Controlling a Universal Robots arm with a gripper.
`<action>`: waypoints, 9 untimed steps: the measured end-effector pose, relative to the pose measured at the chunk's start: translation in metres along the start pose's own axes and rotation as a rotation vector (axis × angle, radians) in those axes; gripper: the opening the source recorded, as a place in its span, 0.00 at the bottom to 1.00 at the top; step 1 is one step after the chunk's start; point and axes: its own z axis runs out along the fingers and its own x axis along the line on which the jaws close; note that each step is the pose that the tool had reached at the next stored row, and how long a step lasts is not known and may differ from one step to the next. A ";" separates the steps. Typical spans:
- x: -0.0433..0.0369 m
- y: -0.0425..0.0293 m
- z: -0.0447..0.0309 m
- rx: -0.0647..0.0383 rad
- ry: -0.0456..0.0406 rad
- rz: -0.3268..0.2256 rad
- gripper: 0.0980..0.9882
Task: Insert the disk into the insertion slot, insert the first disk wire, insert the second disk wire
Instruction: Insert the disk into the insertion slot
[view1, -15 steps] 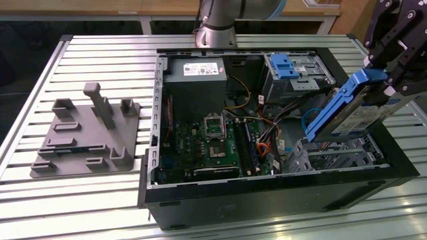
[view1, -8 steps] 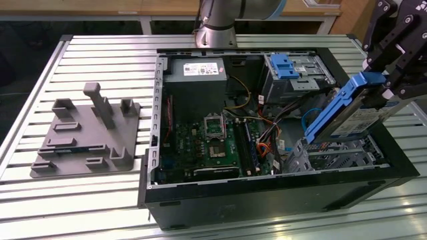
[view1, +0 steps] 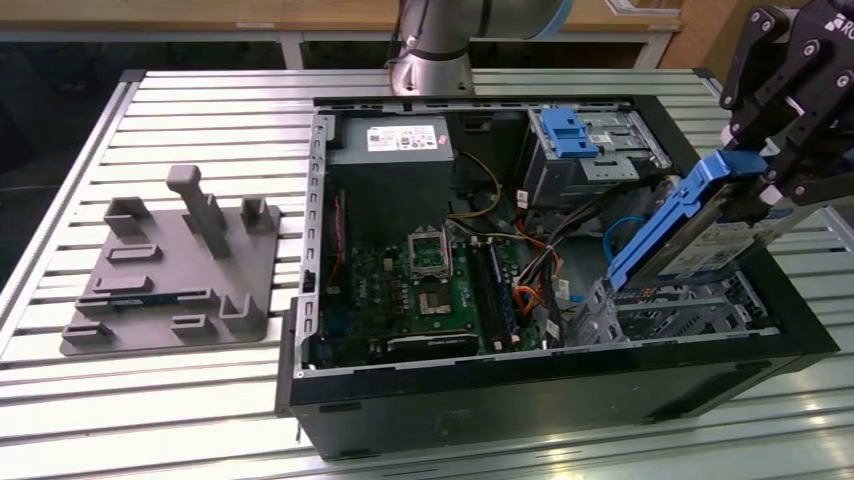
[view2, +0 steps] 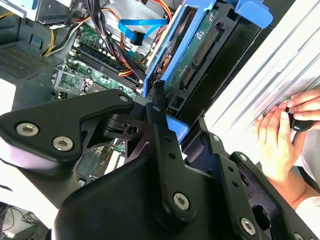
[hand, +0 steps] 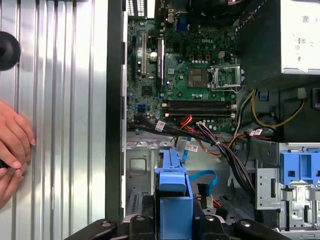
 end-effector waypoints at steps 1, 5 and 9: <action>0.0001 0.0000 0.0005 0.000 0.0001 0.000 0.30; 0.0007 -0.0001 0.0025 0.000 0.0005 0.000 0.30; 0.0010 -0.0001 0.0060 0.000 0.0011 0.000 0.30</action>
